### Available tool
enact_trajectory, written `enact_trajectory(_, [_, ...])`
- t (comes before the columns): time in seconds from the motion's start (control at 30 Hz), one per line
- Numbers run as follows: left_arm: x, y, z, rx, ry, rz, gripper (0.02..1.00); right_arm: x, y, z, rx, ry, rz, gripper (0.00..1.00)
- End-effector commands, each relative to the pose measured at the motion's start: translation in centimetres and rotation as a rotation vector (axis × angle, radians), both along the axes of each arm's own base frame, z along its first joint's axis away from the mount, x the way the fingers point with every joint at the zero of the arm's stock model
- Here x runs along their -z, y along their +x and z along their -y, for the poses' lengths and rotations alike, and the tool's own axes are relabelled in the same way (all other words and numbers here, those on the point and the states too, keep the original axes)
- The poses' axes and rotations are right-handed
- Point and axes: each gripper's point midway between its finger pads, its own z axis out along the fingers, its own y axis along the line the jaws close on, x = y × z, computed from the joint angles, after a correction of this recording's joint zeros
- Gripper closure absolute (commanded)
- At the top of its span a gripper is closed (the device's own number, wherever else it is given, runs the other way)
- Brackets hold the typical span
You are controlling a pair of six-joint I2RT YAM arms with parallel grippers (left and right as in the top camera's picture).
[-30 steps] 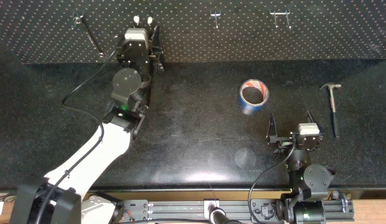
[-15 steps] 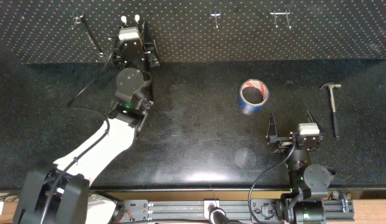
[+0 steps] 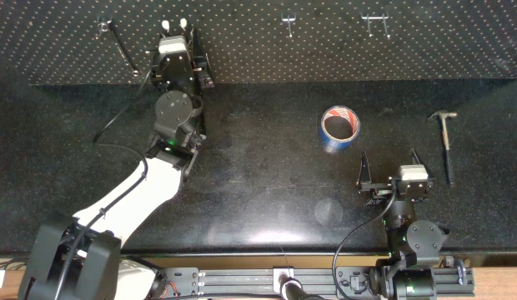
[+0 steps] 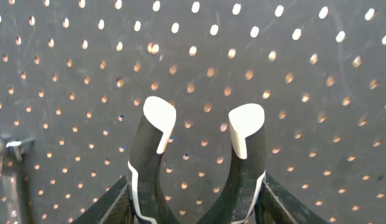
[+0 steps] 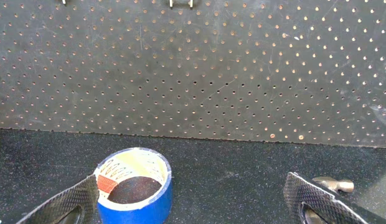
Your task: Place Tools Onto Pegboard
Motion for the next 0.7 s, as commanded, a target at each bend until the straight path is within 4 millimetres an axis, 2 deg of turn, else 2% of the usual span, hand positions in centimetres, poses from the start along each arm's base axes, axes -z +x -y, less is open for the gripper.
enact_trajectory(0.03, [-2.4,-0.2,0.8,0.066,-0.005,0.062,0.989,0.1,0.0,-0.2,-0.009,0.008,0.000,0.025])
enact_trajectory(0.27, [-0.1,0.7,1.6,0.096,0.014,0.013,0.989,0.1,0.0,-0.2,-0.009,0.008,0.000,0.025])
enact_trajectory(0.43, [2.4,1.4,1.8,0.094,0.032,-0.041,0.989,0.1,0.0,-0.2,-0.009,0.008,0.000,0.025])
enact_trajectory(0.57, [3.0,1.4,1.9,0.096,0.040,-0.067,0.989,0.1,0.0,-0.2,-0.009,0.008,0.000,0.027])
enact_trajectory(0.6, [3.2,1.4,1.9,0.095,0.042,-0.072,0.879,0.1,0.0,-0.2,-0.009,0.007,0.000,0.025])
enact_trajectory(0.63, [3.3,1.4,1.9,0.096,0.044,-0.078,0.413,0.1,0.0,-0.2,-0.009,0.007,0.000,0.025])
enact_trajectory(0.67, [3.4,1.4,1.9,0.095,0.045,-0.080,0.082,0.1,0.0,-0.2,-0.009,0.008,0.000,0.025])
enact_trajectory(0.7, [3.0,1.2,1.8,0.096,0.045,-0.082,0.058,0.1,0.0,-0.2,-0.009,0.008,0.000,0.025])
